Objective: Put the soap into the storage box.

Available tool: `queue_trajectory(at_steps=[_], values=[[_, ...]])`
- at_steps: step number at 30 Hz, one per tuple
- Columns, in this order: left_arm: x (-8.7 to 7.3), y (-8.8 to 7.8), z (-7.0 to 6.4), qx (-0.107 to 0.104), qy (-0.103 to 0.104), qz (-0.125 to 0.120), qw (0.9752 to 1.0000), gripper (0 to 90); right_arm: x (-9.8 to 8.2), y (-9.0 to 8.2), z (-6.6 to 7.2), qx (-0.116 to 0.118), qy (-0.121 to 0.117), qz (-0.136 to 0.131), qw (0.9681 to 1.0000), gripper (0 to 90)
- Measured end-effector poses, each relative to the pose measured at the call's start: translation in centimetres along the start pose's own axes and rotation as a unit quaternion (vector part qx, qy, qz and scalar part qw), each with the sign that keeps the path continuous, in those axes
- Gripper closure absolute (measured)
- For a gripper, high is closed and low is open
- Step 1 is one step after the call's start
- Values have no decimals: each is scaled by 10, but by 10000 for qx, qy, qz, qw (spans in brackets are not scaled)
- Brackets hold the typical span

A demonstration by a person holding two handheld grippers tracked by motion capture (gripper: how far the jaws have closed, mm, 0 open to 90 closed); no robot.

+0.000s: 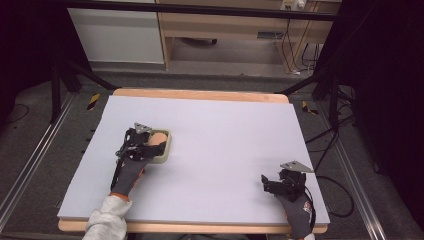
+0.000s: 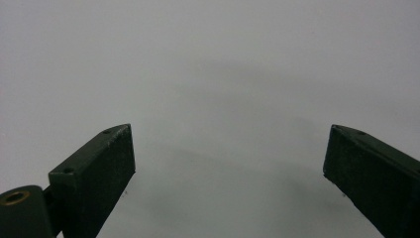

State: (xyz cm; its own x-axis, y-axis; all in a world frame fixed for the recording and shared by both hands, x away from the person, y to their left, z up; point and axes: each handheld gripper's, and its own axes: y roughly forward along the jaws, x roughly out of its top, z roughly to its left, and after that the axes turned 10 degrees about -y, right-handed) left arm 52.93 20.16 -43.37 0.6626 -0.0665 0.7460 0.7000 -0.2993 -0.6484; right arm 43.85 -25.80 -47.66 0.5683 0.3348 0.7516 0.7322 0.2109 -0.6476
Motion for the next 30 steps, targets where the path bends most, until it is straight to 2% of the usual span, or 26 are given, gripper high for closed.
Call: queue_trajectory(at_steps=[5,8,15,19,22,25,30], values=[[-6,-16,0,-86,69,-125,9999,287,0,-1,-1,-42,44,-8,10000,60],[-9,-20,0,-92,104,-161,9998,287,0,-1,-1,-48,43,-3,10000,60],[-22,-35,0,-220,204,-447,9985,289,-1,-2,-2,-71,56,-17,10000,58],[-31,-40,2,-210,272,-540,9980,286,-2,-3,-3,-97,65,-36,9999,56],[-35,-43,4,-178,372,-534,9977,279,-2,-3,-3,-111,73,-38,9999,55],[-47,-47,7,-132,429,-521,9976,274,-2,-4,-3,-126,101,-32,9999,54],[-57,-49,13,-91,421,-461,9980,266,-2,-4,-3,-149,108,-38,9998,52]])
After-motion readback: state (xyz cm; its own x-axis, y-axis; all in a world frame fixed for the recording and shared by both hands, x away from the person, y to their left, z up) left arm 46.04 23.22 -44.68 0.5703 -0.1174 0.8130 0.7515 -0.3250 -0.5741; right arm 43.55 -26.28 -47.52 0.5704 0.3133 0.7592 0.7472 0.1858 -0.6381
